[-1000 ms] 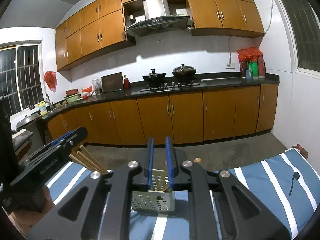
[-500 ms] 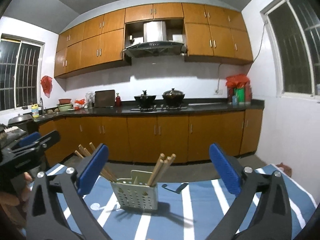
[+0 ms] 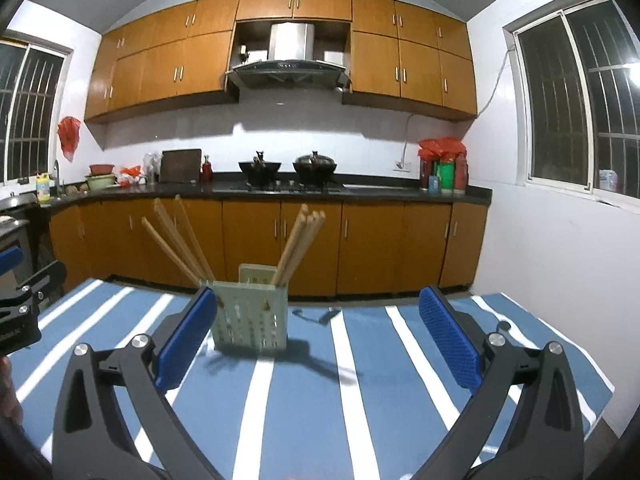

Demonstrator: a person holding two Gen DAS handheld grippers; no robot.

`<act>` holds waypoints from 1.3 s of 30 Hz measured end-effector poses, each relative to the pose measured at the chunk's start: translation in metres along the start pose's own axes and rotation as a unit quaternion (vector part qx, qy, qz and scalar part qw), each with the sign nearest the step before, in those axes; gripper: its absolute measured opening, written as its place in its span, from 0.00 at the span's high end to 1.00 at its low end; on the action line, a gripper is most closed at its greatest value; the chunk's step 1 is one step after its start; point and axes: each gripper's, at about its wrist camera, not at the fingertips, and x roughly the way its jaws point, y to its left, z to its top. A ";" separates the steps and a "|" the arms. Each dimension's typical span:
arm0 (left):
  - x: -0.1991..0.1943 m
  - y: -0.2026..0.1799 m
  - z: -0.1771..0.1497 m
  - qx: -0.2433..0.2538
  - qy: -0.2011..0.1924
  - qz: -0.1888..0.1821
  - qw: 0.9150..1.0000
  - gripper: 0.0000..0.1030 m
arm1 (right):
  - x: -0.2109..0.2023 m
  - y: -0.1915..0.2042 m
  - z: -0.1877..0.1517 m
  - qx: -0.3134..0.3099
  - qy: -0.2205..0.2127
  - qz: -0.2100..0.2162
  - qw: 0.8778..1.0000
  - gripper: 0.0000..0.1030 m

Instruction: Organize utensils

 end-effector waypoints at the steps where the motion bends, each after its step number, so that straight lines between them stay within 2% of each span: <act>1: -0.002 -0.001 -0.006 0.004 0.002 0.004 1.000 0.02 | -0.002 0.001 -0.007 -0.001 0.003 -0.003 1.000 0.04; 7: -0.003 -0.007 -0.034 0.016 0.031 0.004 0.999 0.02 | -0.001 -0.001 -0.029 0.009 0.042 0.015 0.999 0.04; 15: -0.002 -0.009 -0.052 0.012 0.052 0.001 0.999 0.02 | 0.002 -0.002 -0.057 0.009 0.076 0.013 0.997 0.04; 23: -0.002 -0.009 -0.068 0.007 0.069 -0.009 0.998 0.02 | 0.005 -0.003 -0.067 0.010 0.089 0.017 0.996 0.04; 39: -0.003 -0.015 -0.072 0.003 0.078 -0.013 0.997 0.02 | 0.008 -0.003 -0.070 0.010 0.094 0.017 0.995 0.04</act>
